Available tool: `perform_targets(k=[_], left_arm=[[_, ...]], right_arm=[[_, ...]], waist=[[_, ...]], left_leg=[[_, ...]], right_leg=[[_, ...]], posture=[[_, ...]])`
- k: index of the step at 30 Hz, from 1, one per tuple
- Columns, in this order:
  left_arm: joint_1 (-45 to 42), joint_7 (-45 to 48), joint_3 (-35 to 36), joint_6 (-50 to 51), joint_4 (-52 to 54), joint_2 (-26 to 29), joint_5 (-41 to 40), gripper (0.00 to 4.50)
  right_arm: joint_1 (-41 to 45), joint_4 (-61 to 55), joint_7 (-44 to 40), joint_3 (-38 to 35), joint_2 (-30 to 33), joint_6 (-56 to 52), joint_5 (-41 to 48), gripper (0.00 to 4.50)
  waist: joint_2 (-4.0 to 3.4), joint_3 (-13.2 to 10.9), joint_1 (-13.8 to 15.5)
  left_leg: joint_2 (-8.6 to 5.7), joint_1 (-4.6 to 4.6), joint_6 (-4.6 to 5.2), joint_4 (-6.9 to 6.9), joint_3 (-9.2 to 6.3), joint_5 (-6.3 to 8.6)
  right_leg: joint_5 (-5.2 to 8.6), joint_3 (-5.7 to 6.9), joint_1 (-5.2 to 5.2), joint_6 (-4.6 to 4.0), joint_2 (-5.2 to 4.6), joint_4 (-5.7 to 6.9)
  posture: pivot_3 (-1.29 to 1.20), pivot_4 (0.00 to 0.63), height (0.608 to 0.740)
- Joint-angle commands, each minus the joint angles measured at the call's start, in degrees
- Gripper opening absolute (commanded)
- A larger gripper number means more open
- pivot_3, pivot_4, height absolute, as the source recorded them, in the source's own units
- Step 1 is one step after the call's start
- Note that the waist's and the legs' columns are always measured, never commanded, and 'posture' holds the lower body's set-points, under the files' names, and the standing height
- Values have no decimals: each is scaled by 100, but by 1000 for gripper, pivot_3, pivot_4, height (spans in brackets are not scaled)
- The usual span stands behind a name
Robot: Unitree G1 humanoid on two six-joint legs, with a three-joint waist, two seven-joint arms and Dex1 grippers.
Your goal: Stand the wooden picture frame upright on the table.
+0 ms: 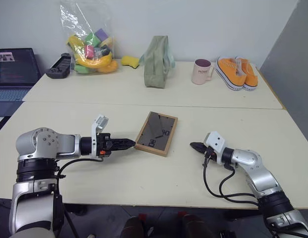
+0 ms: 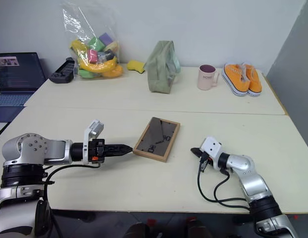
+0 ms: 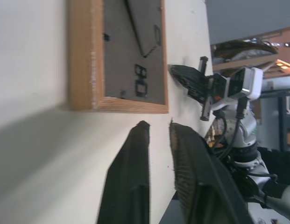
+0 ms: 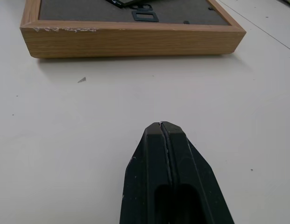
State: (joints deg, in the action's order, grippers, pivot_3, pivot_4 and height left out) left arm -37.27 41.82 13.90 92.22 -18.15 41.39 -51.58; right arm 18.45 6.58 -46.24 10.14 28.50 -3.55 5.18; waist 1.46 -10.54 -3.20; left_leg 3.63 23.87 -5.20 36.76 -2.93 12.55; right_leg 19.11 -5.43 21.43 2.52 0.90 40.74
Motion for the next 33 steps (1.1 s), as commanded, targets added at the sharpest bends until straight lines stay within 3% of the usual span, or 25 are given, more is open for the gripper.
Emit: perform_targets(k=[1, 6, 10, 15, 20, 25, 33], left_arm=[[-279, 61, 150, 20, -210, 211, 34, 1834], [-697, 676, -253, -238, -639, 449, 148, 2879], [-980, 1561, -1175, -811, -936, 515, 525, 3625], [-1400, 2757, -2375, -1857, -1710, 520, 1380, 3625], [-1960, 3475, -2854, -2886, -3049, 351, 2269, 3625], [-2501, 3742, -2844, -3659, -4202, 34, 2946, 3625], [-2710, 3925, -2659, -4132, -4883, -464, 3521, 3625]], right_arm=[[-96, -247, -83, -59, 55, 146, 24, 0], [-153, -239, -112, 5, 71, 250, -43, 0], [-135, -259, -156, 73, 17, 341, -72, 0], [-219, -460, -191, 73, -27, 510, -8, 0], [-213, -531, 89, 45, -131, 602, -140, 0], [-316, -779, 119, 88, -146, 593, -183, 0], [-384, -764, 39, 283, -110, 682, -358, 0]], waist=[[0, 0, 5], [0, 0, 1], [-1, 0, 2], [-2, -1, 4], [-2, -1, 4], [0, -2, 0], [0, -2, 1]], left_leg=[[0, 1, 0, 0, 0, 0], [-1, 1, 0, -1, 0, 0], [-2, 0, 0, -1, 1, 0], [-3, 1, 0, -1, 3, 0], [-3, 3, 1, -2, 3, 0], [-3, 8, 1, -3, 3, 1], [-4, 12, 2, -2, 3, 1]], right_leg=[[0, 2, 0, 0, 0, -1], [0, 1, 1, -1, 1, -1], [1, 1, 1, -1, 1, 0], [2, 0, 3, -3, 2, -1], [5, 0, 6, -8, 5, -1], [7, -1, 12, -10, 5, -2], [8, -2, 13, -7, 4, -4]], posture=[[0, 150, 740], [0, 150, 740], [0, 150, 740], [0, 150, 740], [0, 150, 740], [0, 150, 740], [0, 150, 740]])
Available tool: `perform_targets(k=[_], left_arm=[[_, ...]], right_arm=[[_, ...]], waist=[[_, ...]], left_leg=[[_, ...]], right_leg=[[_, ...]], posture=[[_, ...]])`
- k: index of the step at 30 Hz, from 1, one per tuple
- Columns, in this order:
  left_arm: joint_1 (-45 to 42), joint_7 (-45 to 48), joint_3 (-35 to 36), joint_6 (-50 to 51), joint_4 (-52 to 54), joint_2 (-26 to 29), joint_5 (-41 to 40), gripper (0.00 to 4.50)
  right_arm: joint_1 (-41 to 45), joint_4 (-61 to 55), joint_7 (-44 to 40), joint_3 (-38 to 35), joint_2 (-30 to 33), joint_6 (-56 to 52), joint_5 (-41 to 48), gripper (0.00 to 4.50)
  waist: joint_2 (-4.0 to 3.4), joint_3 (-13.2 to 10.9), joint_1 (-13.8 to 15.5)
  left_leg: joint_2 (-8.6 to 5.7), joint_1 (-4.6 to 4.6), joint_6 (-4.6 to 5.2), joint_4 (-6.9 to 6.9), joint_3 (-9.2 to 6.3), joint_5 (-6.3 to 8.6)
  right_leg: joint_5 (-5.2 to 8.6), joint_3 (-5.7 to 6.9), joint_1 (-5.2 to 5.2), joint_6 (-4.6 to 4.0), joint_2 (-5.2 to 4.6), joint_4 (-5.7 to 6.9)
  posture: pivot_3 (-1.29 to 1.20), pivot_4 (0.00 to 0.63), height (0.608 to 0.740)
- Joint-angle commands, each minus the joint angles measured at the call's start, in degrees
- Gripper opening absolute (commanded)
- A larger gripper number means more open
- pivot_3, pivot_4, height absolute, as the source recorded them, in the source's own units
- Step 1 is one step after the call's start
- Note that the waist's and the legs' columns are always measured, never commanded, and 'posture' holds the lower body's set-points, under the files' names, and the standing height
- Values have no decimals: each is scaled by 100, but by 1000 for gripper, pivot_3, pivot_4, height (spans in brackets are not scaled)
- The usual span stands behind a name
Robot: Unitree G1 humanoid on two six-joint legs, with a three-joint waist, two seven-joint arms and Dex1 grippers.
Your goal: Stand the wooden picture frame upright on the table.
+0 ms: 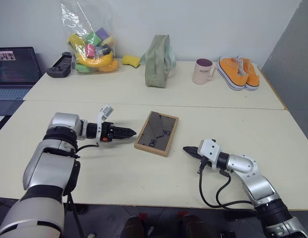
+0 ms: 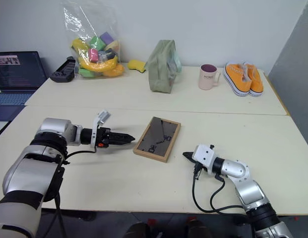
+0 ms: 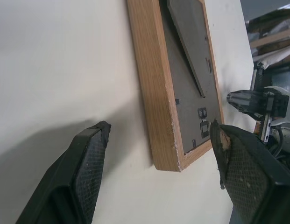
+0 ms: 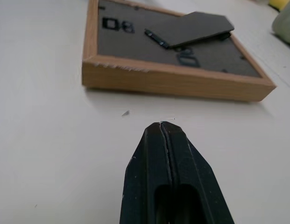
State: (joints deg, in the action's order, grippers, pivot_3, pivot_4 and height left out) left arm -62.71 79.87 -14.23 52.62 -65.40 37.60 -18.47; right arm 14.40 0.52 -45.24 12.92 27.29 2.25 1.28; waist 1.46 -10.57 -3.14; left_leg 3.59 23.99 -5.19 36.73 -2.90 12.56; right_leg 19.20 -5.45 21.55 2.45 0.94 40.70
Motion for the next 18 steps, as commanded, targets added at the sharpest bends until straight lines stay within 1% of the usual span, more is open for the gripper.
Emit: perform_targets(k=[1, 6, 9, 18], left_arm=[[-192, 141, 201, -165, -187, -131, 237, 3625], [-284, 324, 360, -52, -199, -272, 371, 3625], [-349, 277, 542, 7, -237, -334, 385, 3625], [-333, 259, 764, 48, -217, -476, 537, 3625]], right_arm=[[34, -149, -79, 25, -5, 90, 36, 0], [121, 39, -78, 134, -236, 23, 57, 0], [244, 145, -39, 224, -446, -14, 54, 0], [630, 484, 75, 500, -998, 70, -95, 0]], waist=[[0, 0, -7], [0, 0, -6], [1, 0, -11], [1, 0, -14]], left_leg=[[0, -1, 0, 0, 0, 0], [0, -1, 0, 1, -1, 0], [1, -1, 0, 1, -1, 0], [2, -2, -1, 0, -3, 0]], right_leg=[[0, 0, -1, 0, 0, 1], [0, 1, -2, 0, 0, 2], [0, 1, -1, 0, 0, 3], [0, 3, 0, 0, 0, 8]], posture=[[0, 150, 740], [0, 150, 740], [0, 150, 740], [0, 150, 740]])
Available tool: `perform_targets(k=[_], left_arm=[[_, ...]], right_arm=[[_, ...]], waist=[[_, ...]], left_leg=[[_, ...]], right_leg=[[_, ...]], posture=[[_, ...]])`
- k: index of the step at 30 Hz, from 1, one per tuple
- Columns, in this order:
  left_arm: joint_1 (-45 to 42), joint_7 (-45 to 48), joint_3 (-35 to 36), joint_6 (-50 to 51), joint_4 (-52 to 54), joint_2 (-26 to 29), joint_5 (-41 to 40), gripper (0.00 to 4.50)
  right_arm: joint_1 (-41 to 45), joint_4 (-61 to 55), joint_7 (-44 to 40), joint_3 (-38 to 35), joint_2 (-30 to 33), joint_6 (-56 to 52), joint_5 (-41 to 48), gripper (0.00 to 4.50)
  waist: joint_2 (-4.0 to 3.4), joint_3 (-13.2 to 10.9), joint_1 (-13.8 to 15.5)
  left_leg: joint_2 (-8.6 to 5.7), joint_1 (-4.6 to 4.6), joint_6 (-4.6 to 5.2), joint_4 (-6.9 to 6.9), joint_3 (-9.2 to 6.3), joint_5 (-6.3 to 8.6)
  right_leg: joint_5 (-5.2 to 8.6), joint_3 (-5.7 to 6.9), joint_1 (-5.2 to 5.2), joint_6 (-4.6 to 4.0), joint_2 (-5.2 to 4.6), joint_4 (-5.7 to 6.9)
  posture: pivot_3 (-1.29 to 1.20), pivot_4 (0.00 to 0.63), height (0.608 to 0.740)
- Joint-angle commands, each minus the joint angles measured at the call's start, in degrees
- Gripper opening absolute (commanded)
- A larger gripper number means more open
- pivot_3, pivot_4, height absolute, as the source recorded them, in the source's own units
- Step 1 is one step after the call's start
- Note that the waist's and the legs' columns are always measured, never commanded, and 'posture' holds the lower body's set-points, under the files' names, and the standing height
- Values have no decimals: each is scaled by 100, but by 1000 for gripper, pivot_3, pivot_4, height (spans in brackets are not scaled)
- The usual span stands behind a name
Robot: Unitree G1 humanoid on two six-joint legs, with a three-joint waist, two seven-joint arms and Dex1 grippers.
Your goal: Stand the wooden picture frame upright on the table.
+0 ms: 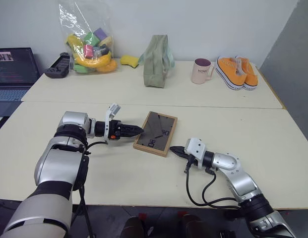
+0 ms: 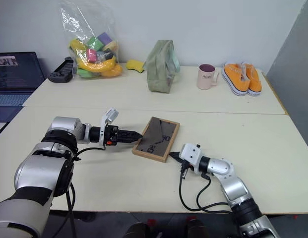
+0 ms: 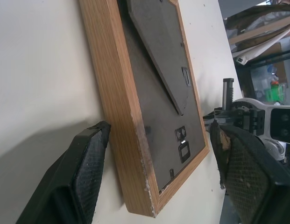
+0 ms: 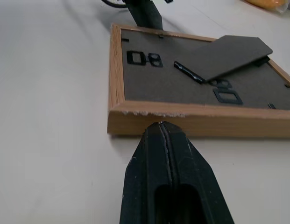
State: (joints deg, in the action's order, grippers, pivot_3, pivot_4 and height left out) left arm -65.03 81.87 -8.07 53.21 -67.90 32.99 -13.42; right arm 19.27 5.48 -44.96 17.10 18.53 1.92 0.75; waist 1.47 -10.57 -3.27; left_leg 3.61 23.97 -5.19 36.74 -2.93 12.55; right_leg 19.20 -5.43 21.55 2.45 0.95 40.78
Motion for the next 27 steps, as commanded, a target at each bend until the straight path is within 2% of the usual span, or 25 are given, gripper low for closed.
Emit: perform_targets(k=[1, 27], left_arm=[[-89, 46, 176, -23, 24, -22, 47, 3625], [-30, -136, 687, -68, -107, -22, 285, 3625]], right_arm=[[170, 19, 57, 98, -159, 116, -57, 0], [404, 79, 134, 51, -777, -112, -43, 0]], waist=[[0, 0, 0], [0, 0, -2]], left_leg=[[-1, 0, 0, 0, 0, 0], [1, -2, 0, 0, 0, 0]], right_leg=[[0, -1, 0, 0, 0, 0], [0, 1, 2, 0, -1, 6]], posture=[[0, 150, 740], [0, 150, 740]])
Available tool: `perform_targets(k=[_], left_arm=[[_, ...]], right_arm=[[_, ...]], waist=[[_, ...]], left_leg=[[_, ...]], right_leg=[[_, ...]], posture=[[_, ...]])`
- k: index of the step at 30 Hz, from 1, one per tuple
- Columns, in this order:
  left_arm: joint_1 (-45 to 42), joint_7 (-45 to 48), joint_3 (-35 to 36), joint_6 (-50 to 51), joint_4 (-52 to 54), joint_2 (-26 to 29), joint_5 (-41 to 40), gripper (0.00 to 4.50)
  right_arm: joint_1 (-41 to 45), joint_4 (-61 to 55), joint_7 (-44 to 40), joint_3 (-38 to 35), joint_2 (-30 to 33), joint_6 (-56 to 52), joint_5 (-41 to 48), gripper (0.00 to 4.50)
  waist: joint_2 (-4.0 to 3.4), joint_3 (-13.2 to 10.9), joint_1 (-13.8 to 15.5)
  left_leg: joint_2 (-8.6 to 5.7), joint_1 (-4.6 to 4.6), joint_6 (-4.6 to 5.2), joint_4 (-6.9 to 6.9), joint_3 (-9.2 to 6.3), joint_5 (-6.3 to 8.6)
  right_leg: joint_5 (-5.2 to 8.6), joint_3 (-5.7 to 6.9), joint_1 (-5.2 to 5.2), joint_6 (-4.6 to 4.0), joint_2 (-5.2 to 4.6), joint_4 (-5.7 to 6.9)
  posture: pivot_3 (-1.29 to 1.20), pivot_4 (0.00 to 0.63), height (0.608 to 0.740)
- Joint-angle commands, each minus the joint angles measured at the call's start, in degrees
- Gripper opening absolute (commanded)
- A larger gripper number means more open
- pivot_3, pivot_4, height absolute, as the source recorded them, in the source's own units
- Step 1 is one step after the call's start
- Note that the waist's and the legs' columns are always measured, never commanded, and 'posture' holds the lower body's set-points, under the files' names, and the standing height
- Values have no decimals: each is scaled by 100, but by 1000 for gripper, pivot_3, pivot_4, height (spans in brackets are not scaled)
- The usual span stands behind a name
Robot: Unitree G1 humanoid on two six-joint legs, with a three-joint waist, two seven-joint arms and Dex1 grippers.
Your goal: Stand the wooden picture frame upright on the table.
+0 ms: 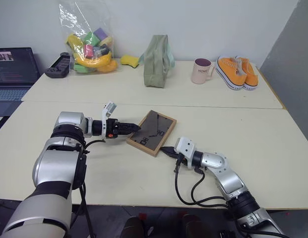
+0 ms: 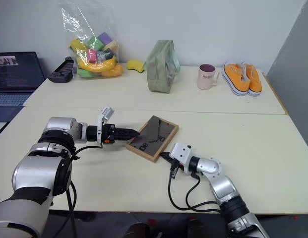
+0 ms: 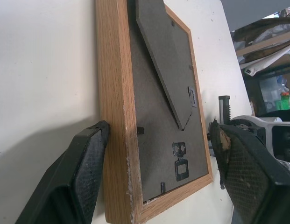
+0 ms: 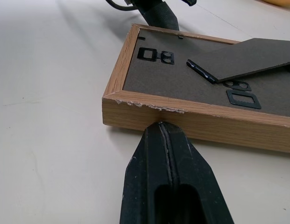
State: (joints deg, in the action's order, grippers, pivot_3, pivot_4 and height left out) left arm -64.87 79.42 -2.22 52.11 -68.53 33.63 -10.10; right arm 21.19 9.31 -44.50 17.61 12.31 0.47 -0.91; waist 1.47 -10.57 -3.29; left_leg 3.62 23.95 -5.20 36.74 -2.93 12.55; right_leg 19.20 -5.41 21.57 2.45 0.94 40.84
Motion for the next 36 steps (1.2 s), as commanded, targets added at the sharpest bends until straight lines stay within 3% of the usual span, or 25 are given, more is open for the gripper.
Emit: perform_targets(k=[1, 8, 28, 36], left_arm=[[-43, 118, 104, 40, -44, -91, -30, 3625], [-20, 183, 92, 64, -57, -134, 25, 3625], [-94, 254, 437, 259, -94, -195, -14, 26], [-59, 288, 357, 272, -25, -241, 98, 26]], right_arm=[[217, -296, 90, 3, -163, 29, 118, 0], [215, -282, 93, -52, -143, 20, 132, 0], [194, -329, 57, -107, -33, 1, 153, 0], [221, -299, 45, -112, -20, 22, 145, 0]], waist=[[0, 0, -1], [0, 0, -1], [0, 0, -2], [0, 0, -2]], left_leg=[[0, 0, 0, 0, 0, 0], [0, 0, 0, 0, 0, 0], [0, 1, 0, 0, 0, 0], [0, 1, 0, 0, 0, 0]], right_leg=[[0, 0, 0, 0, 0, 0], [0, 0, 0, 0, 0, 1], [0, 1, 1, 0, 0, 2], [0, 1, 1, 0, 0, 2]], posture=[[0, 150, 740], [0, 150, 740], [0, 150, 740], [0, 150, 740]])
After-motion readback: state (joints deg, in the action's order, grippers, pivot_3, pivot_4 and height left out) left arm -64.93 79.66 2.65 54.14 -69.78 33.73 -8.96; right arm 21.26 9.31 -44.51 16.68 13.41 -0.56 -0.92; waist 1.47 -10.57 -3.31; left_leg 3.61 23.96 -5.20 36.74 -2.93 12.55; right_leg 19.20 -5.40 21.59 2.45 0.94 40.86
